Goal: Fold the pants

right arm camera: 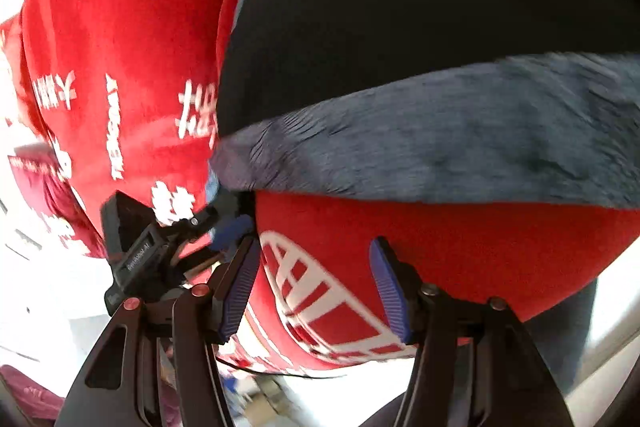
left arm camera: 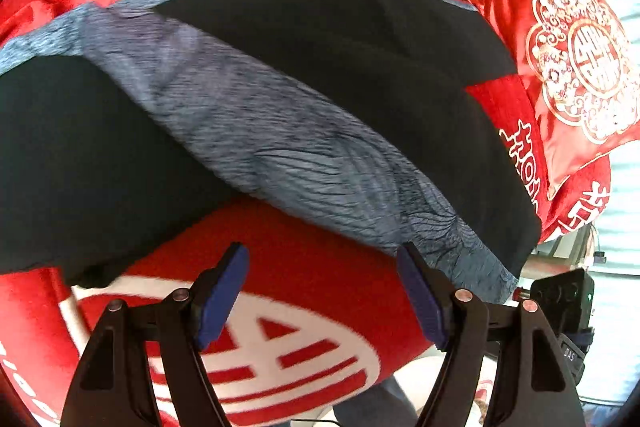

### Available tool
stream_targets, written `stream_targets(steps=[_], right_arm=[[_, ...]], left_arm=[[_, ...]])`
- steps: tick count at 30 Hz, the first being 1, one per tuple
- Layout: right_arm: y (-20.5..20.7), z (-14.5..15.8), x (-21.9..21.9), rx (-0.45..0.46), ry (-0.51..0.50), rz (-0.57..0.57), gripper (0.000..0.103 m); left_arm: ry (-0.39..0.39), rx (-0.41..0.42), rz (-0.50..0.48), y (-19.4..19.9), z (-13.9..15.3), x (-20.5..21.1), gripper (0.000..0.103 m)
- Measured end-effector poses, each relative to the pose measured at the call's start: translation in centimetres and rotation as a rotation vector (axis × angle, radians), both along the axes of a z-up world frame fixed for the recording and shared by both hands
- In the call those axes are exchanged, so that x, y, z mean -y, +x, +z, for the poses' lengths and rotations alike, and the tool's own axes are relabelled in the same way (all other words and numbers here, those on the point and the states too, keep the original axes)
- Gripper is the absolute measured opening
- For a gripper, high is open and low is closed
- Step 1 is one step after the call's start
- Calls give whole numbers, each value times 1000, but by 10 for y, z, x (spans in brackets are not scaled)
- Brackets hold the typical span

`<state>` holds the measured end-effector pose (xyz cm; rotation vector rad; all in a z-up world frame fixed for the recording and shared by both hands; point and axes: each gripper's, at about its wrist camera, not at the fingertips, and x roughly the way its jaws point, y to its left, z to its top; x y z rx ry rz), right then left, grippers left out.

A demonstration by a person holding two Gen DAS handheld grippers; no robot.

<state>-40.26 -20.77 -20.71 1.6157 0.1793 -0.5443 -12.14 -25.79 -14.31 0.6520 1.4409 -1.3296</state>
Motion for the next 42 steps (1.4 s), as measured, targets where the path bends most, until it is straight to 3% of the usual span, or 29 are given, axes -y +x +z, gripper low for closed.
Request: stream_targets(steps=[6,10,11,12,14,16,20,24,29,34,36,42], right_arm=[[-24,-17,3,146,-74,-118,61],[-44,-24,4,201,-44,-239,61],[-46,-28,6,230,3,-265,54],[-46,-32,6,244,49,-275,34],[-55,-39,10,242,140,-289,7],[-57,-31,16,214,138,-269,7],[-56,24,46,92,-29,-150,6],[-52,72,89,47,-136,-45,6],[-39,107,159,-17,-197,65,6],[-18,114,231,-51,-183,155,8],[-11,107,264,-65,-154,171,10],[6,75,342,-152,-58,142,10]], left_arm=[[-32,-77,69,-20,-2,12,77],[-46,-127,159,-27,1,20,77],[-43,-128,170,-27,3,21,69],[-37,-123,174,-30,5,24,52],[-29,-112,154,-33,10,25,41],[-46,-90,130,-37,21,26,39],[-116,-9,69,-46,56,35,38],[-178,11,75,-46,83,61,38],[-227,36,87,-32,95,102,38],[-210,47,98,-17,80,148,39],[-184,66,120,-10,65,165,44],[-165,129,155,1,40,190,44]])
